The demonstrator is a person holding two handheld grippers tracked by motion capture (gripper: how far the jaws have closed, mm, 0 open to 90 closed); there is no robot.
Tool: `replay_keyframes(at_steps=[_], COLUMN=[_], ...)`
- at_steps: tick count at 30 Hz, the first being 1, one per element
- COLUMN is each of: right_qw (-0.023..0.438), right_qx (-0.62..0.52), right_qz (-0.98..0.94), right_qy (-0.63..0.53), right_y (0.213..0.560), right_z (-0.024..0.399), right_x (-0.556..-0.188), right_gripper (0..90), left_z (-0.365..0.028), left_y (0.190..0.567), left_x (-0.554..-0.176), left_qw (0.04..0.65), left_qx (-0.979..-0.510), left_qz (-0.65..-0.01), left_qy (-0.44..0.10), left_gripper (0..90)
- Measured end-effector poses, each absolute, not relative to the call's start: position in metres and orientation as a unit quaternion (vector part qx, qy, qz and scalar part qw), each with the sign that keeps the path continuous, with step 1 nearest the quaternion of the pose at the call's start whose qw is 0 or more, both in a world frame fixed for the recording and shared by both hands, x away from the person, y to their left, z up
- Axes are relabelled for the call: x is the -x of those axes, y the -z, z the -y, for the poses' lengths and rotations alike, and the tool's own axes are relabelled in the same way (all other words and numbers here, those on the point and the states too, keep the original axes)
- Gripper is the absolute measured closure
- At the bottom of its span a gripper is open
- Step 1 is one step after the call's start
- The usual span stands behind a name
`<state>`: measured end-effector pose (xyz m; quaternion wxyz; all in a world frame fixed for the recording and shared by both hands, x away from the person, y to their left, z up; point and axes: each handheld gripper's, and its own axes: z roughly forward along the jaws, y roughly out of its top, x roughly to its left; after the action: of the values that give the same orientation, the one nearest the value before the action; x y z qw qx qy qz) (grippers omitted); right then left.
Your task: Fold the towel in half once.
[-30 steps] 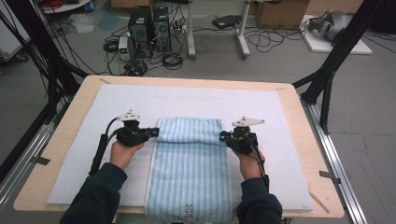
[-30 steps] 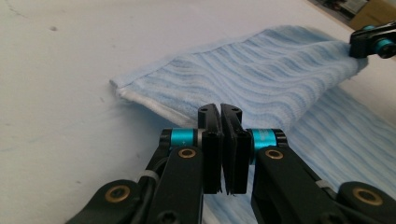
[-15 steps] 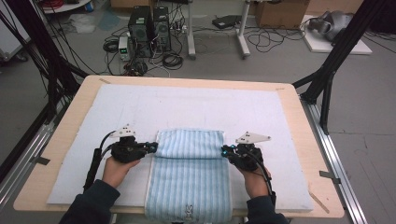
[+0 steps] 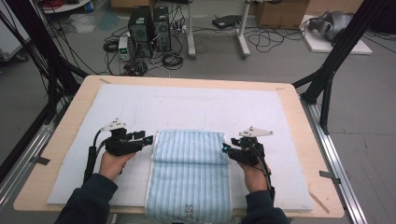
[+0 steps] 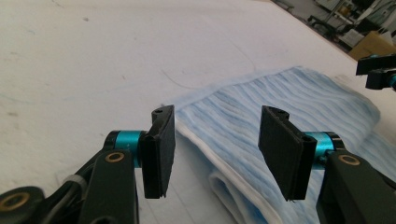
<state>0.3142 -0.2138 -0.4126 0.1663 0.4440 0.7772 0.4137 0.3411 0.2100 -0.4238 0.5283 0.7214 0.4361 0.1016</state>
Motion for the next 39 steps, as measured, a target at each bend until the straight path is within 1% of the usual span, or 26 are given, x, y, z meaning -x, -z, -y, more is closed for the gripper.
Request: replay_keyframes(at_steps=[6,12,17,20,21,23,24,26,27,28,29,30,31,33,39], right_qw=[0.172,0.169,0.161,0.161,0.159,0.153,0.155,0.157,0.16,0.158,0.158,0.165,0.175,0.179,0.19], right_qx=[-0.459,-0.472,-0.484,-0.487,-0.486,-0.483,-0.481,-0.473,-0.463,-0.458,-0.446,-0.436,-0.428,-0.425,-0.416], right_qz=[-0.781,-0.783,-0.785,-0.79,-0.793,-0.8,-0.802,-0.806,-0.812,-0.815,-0.822,-0.828,-0.833,-0.833,-0.817], right_qy=[-0.386,-0.368,-0.351,-0.337,-0.33,-0.321,-0.317,-0.32,-0.318,-0.319,-0.317,-0.311,-0.305,-0.306,-0.351], right_y=[0.411,0.414,0.421,0.428,0.431,0.437,0.438,0.438,0.437,0.437,0.437,0.436,0.436,0.434,0.417], right_z=[0.206,0.202,0.201,0.197,0.196,0.194,0.193,0.193,0.193,0.192,0.189,0.186,0.184,0.182,0.191], right_x=[-0.345,-0.363,-0.377,-0.385,-0.387,-0.391,-0.392,-0.391,-0.391,-0.39,-0.389,-0.387,-0.386,-0.384,-0.369], right_gripper=[50.9,48.6,42.4,41.5,42.1,47.6,49.0,60.0,66.1,73.6,80.1,82.6,83.4,83.7,83.6], left_z=[-0.2,-0.186,-0.179,-0.173,-0.171,-0.168,-0.166,-0.166,-0.166,-0.168,-0.169,-0.169,-0.169,-0.17,-0.182], left_y=[0.418,0.426,0.443,0.45,0.451,0.451,0.451,0.45,0.45,0.45,0.45,0.449,0.449,0.448,0.434], left_x=[-0.363,-0.384,-0.393,-0.398,-0.399,-0.399,-0.398,-0.397,-0.397,-0.397,-0.397,-0.397,-0.397,-0.397,-0.388], left_qw=[0.532,0.5,0.474,0.446,0.442,0.437,0.431,0.419,0.415,0.418,0.419,0.417,0.417,0.42,0.469], left_qx=[-0.727,-0.745,-0.761,-0.774,-0.779,-0.783,-0.787,-0.792,-0.792,-0.791,-0.791,-0.793,-0.794,-0.791,-0.767], left_qz=[-0.416,-0.424,-0.431,-0.437,-0.431,-0.427,-0.424,-0.421,-0.423,-0.425,-0.426,-0.423,-0.423,-0.427,-0.427], left_qy=[-0.122,-0.121,-0.109,-0.102,-0.111,-0.115,-0.126,-0.144,-0.146,-0.135,-0.131,-0.131,-0.131,-0.126,-0.104], left_gripper=[45.3,43.7,41.4,41.4,42.0,49.5,50.7,61.4,70.2,80.5,83.5,84.4,84.8,85.1,85.2])
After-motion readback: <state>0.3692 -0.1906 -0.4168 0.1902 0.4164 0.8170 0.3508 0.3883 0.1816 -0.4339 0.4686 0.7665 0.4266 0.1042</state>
